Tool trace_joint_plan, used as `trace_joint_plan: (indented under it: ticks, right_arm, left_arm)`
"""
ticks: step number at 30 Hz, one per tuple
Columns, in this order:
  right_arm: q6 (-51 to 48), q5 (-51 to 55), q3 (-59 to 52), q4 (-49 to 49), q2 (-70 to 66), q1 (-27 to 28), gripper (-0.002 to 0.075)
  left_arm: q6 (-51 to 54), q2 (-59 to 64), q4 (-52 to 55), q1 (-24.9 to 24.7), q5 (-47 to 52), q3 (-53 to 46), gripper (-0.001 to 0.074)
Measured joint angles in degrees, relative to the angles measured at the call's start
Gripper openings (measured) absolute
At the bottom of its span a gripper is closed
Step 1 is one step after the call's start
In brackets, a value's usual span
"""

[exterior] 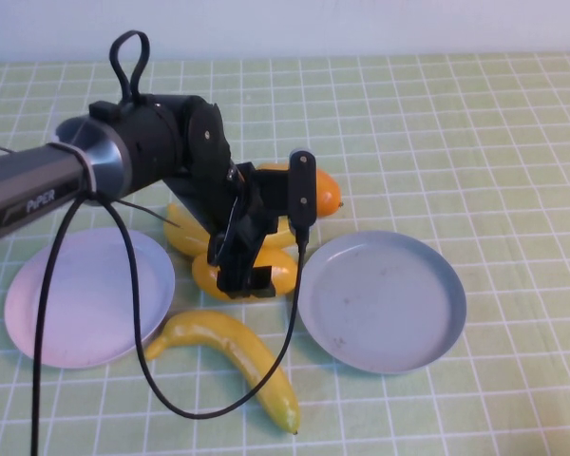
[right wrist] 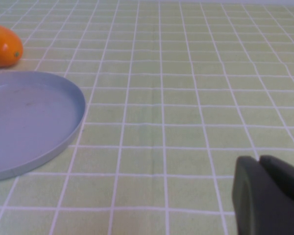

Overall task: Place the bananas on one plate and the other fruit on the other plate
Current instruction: Put one type of fruit in the left plate

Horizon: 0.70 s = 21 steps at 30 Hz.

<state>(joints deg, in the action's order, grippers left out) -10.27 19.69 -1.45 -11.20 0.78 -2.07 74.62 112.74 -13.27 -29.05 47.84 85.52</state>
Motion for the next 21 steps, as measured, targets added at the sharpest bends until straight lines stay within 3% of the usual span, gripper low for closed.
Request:
trace_joint_plan:
  ticks: [11,15,21]
  right_arm:
    - [0.0,0.0,0.0,0.0,0.0,0.0,-0.0015]
    - [0.0,0.0,0.0,0.0,0.0,0.0,-0.0016]
    - [0.0,0.0,0.0,0.0,0.0,0.0,-0.0015]
  left_arm:
    - [0.0,2.6,1.6,0.0,0.3,0.0,0.0661]
    - [-0.6,2.8,1.9,0.1,0.3,0.0,0.0549]
    - [-2.5,2.8,2.0,0.1,0.9,0.0,0.0549]
